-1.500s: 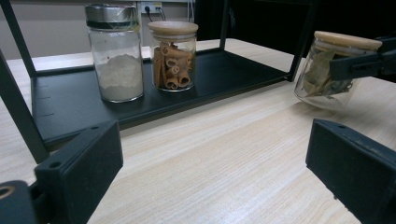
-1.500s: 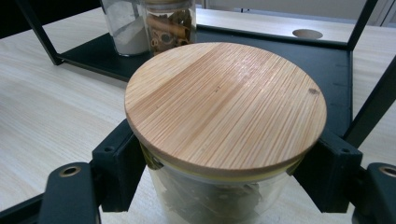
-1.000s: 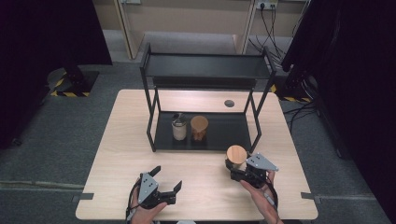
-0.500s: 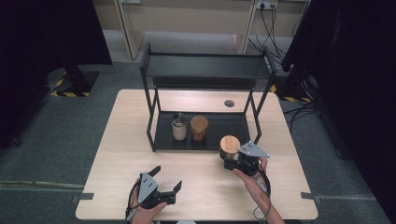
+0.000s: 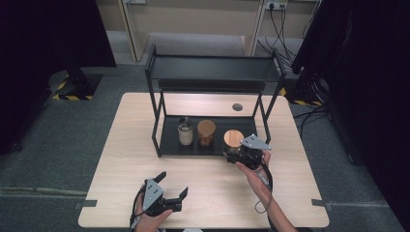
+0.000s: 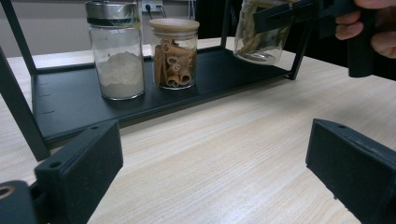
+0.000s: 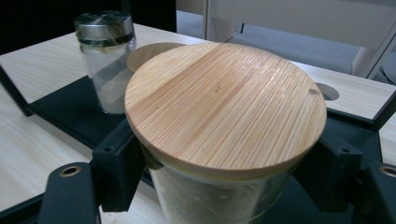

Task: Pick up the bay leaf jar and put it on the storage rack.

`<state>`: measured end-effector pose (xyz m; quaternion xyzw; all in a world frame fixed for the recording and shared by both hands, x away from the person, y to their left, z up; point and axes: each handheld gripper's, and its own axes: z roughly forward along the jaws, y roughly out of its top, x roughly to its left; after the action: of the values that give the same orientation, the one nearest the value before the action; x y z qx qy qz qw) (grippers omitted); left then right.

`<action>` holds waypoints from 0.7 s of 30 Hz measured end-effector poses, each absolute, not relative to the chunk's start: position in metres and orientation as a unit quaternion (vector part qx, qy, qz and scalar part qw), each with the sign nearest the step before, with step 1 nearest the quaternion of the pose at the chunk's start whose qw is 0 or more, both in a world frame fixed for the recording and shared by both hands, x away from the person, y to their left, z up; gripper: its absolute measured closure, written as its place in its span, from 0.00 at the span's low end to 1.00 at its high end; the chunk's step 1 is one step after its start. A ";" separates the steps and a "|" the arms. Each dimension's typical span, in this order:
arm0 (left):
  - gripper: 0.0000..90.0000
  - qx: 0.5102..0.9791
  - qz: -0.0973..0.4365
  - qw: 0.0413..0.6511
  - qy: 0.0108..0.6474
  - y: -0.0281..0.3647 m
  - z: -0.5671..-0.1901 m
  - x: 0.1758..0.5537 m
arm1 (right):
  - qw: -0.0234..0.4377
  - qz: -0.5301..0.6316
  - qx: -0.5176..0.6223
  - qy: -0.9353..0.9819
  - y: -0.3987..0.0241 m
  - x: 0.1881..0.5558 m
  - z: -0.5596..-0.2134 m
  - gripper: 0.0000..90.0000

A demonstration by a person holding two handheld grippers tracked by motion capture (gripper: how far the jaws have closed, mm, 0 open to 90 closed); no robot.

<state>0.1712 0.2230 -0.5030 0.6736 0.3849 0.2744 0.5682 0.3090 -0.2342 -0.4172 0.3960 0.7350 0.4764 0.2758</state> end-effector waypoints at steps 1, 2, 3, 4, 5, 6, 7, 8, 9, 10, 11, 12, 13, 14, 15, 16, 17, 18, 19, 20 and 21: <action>0.03 0.674 0.274 0.568 0.385 0.223 -0.503 0.171 | 0.277 0.476 0.397 0.735 -0.233 0.311 -0.418 0.28; 0.03 0.674 0.274 0.568 0.385 0.223 -0.503 0.171 | 0.278 0.474 0.399 0.734 -0.232 0.313 -0.418 0.28; 0.03 0.674 0.274 0.568 0.385 0.223 -0.503 0.171 | 0.279 0.473 0.401 0.733 -0.231 0.315 -0.418 0.28; 0.03 0.674 0.274 0.568 0.385 0.223 -0.503 0.171 | 0.281 0.471 0.402 0.733 -0.230 0.317 -0.419 0.28; 0.03 0.674 0.274 0.568 0.385 0.223 -0.503 0.171 | 0.281 0.470 0.405 0.732 -0.229 0.319 -0.419 0.28; 0.03 0.674 0.274 0.568 0.384 0.223 -0.503 0.171 | 0.282 0.469 0.406 0.732 -0.227 0.321 -0.419 0.28; 0.03 0.674 0.274 0.568 0.385 0.223 -0.503 0.171 | 0.282 0.467 0.407 0.732 -0.226 0.324 -0.420 0.28; 0.03 0.674 0.274 0.568 0.385 0.223 -0.503 0.171 | 0.282 0.466 0.408 0.733 -0.225 0.326 -0.420 0.28; 0.03 0.674 0.274 0.568 0.385 0.223 -0.503 0.171 | 0.282 0.464 0.410 0.733 -0.223 0.328 -0.421 0.28; 0.03 0.673 0.274 0.568 0.385 0.223 -0.503 0.171 | 0.283 0.462 0.411 0.733 -0.222 0.330 -0.422 0.28; 0.03 0.673 0.274 0.568 0.385 0.223 -0.503 0.171 | 0.284 0.460 0.413 0.733 -0.221 0.331 -0.422 0.28; 0.03 0.674 0.274 0.568 0.385 0.223 -0.503 0.171 | 0.285 0.457 0.414 0.734 -0.220 0.333 -0.422 0.28; 0.03 0.674 0.274 0.568 0.385 0.223 -0.503 0.171 | 0.288 0.455 0.414 0.734 -0.219 0.334 -0.423 0.28; 0.03 0.674 0.273 0.568 0.385 0.223 -0.503 0.171 | 0.291 0.453 0.415 0.734 -0.217 0.336 -0.424 0.28; 0.03 0.674 0.273 0.568 0.385 0.223 -0.503 0.171 | 0.293 0.450 0.416 0.734 -0.215 0.337 -0.424 0.28; 0.03 0.675 0.273 0.568 0.385 0.223 -0.503 0.171 | 0.295 0.448 0.418 0.733 -0.214 0.339 -0.425 0.28; 0.03 0.674 0.273 0.568 0.385 0.223 -0.503 0.171 | 0.296 0.446 0.420 0.733 -0.212 0.341 -0.426 0.28; 0.03 0.674 0.273 0.568 0.385 0.223 -0.503 0.171 | 0.295 0.444 0.422 0.733 -0.211 0.344 -0.426 0.28; 0.03 0.674 0.274 0.568 0.385 0.223 -0.503 0.171 | 0.293 0.444 0.424 0.733 -0.211 0.346 -0.427 0.28; 0.03 0.673 0.274 0.568 0.386 0.223 -0.503 0.171 | 0.292 0.443 0.426 0.732 -0.210 0.348 -0.428 0.28; 0.03 0.673 0.273 0.568 0.386 0.223 -0.503 0.171 | 0.292 0.442 0.427 0.733 -0.209 0.350 -0.429 0.28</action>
<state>0.1714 0.2232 -0.5032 0.6733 0.3860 0.2732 0.5683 0.3496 -0.2093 -0.4292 0.4272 0.7329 0.4418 0.2919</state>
